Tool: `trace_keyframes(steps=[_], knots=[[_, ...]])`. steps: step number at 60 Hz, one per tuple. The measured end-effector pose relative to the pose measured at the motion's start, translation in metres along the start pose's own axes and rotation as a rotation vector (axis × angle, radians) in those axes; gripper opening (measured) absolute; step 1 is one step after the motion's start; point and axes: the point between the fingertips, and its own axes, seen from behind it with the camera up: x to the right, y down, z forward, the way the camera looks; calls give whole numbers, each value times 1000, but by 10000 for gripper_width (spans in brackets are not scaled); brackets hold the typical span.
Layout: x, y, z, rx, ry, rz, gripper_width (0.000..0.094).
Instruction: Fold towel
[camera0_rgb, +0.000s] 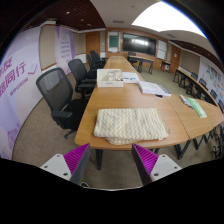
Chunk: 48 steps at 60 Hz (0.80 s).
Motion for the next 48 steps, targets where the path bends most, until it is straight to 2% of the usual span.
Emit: trace_keyframes(steps=[5, 13, 23, 28, 31, 34, 40, 43, 48], knots=[[-31, -18, 45, 23, -6, -6, 853], [-41, -42, 118, 13, 35, -27, 853], [-27, -36, 194, -65, 83, -68, 853], [-26, -27, 217, -93, 70, -67, 829], [-25, -36, 221, -69, 67, -64, 722], [-24, -36, 223, -69, 68, -87, 568], [-8, -39, 229, -61, 95, -128, 122], [-10, -40, 229, -60, 84, -125, 56], [-9, -39, 223, -75, 65, -161, 38]])
